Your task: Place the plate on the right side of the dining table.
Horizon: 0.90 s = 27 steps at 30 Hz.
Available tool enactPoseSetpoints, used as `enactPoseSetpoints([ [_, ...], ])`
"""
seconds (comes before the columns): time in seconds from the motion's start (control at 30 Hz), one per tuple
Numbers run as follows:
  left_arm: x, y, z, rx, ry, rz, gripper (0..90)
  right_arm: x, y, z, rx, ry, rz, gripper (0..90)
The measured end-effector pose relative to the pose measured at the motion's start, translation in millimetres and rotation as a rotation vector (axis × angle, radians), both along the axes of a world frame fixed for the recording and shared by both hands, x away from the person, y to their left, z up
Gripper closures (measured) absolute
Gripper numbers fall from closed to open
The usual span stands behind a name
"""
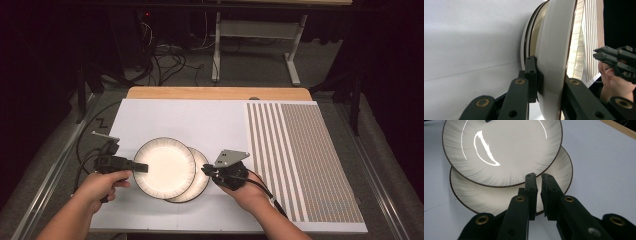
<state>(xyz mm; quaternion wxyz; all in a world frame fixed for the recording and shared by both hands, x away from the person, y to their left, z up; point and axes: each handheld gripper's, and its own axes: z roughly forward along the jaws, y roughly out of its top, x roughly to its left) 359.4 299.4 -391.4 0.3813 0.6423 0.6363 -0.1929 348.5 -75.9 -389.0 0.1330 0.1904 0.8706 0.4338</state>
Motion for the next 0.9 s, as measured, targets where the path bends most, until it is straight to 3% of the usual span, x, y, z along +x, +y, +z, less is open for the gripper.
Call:
enactPoseSetpoints([
  [0.3, -7.8, -1.0, 3.9, 0.018, -0.098, 0.019, 80.9, 6.4, -18.1, 2.4, 0.079, 0.066, -0.013, 72.4],
  [0.47, -8.9, -1.8, 4.3, 0.023, -0.137, 0.019, 81.0, 5.6, -25.8, 4.9, 0.092, 0.056, -0.031, 66.2],
  [0.9, -22.6, -1.8, 7.4, 0.078, -0.353, 0.072, 81.2, 4.7, -47.5, 11.8, 0.103, 0.032, -0.058, 62.4],
])
